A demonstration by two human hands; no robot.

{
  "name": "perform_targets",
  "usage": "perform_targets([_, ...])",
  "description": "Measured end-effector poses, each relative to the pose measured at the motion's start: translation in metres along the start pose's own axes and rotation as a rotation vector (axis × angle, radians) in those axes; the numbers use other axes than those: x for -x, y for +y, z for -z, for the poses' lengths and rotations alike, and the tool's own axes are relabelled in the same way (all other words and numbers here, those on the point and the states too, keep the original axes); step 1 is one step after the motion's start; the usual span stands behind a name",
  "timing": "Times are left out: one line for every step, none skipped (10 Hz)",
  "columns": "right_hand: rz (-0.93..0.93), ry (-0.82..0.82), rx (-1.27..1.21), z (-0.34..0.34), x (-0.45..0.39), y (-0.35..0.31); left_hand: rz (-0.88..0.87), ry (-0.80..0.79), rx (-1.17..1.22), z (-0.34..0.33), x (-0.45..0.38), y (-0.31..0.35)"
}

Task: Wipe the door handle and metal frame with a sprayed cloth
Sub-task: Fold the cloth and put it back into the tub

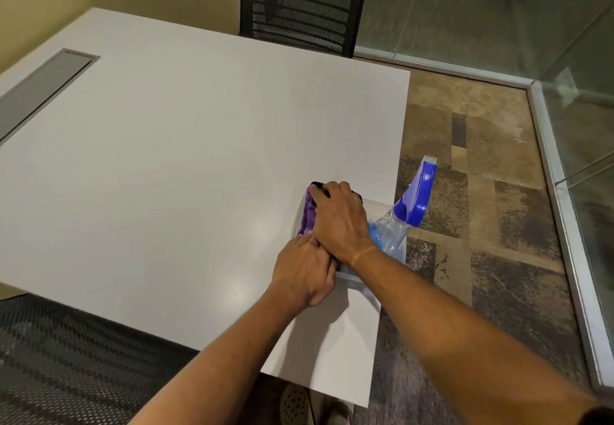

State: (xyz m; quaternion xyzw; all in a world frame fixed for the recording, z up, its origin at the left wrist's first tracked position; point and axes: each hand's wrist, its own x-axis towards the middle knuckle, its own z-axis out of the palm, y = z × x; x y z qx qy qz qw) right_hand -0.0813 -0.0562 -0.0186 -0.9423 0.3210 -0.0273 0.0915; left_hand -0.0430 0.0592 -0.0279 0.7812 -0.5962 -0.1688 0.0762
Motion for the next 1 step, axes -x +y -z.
perform_targets([-0.046,0.041,-0.065,0.0089,0.0022,-0.0063,-0.019,0.184,0.06,0.0128,0.0079,-0.0046])
